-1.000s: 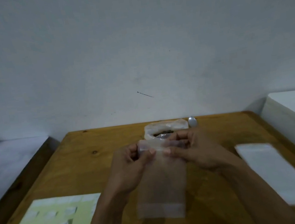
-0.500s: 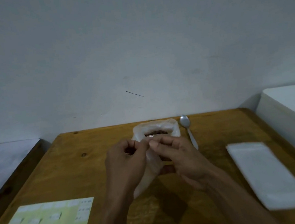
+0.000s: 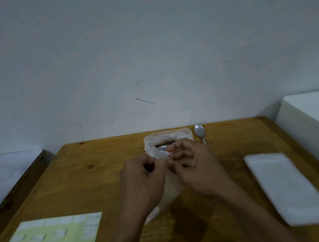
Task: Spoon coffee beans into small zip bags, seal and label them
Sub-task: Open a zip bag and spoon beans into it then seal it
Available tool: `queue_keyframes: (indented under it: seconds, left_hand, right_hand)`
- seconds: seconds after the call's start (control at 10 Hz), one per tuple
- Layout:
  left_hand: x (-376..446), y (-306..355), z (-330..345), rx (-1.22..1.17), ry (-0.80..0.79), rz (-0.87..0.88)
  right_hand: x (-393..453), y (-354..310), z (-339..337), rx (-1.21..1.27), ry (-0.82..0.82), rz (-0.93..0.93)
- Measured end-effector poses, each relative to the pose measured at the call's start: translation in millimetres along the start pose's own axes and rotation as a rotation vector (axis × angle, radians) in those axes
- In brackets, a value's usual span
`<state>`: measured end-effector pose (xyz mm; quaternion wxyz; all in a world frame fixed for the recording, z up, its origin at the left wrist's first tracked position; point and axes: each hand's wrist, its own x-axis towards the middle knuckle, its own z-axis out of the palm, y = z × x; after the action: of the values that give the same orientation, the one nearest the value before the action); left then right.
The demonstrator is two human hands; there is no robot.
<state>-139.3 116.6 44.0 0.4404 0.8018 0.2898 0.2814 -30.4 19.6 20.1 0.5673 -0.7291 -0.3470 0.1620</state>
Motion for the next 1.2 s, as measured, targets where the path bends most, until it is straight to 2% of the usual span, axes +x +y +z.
queue_keyframes:
  seconds: [0.1,0.2,0.3,0.4,0.7,0.8,0.9,1.0,1.2]
  left_hand:
    - [0,-1,-7,0.049,0.001,0.028]
    - [1,-4,-18,0.175,0.025,0.049]
    - [1,-4,-26,0.253,0.037,0.048]
    - [0,-1,-28,0.234,0.043,0.061]
    - [3,0,-34,0.183,0.012,0.157]
    - [7,-5,-42,0.131,-0.149,0.172]
    - [4,3,-46,0.341,-0.373,0.325]
    - [9,-6,-42,0.429,-0.445,0.305]
    - [14,-21,-42,0.513,-0.355,0.340]
  right_hand:
    - [1,-5,5,0.018,-0.060,-0.107]
    - [3,-4,3,-0.073,-0.043,-0.134]
    - [4,-9,1,-0.172,-0.110,-0.128]
    - [3,-13,8,-0.225,-0.111,-0.163]
    - [10,-15,10,-0.127,-0.096,-0.092]
    - [13,-12,3,-0.037,-0.113,-0.064]
    - [15,-9,0,0.054,-0.125,-0.053]
    - [18,-4,4,0.092,-0.164,-0.039]
    - [17,-2,6,-0.093,-0.152,-0.062]
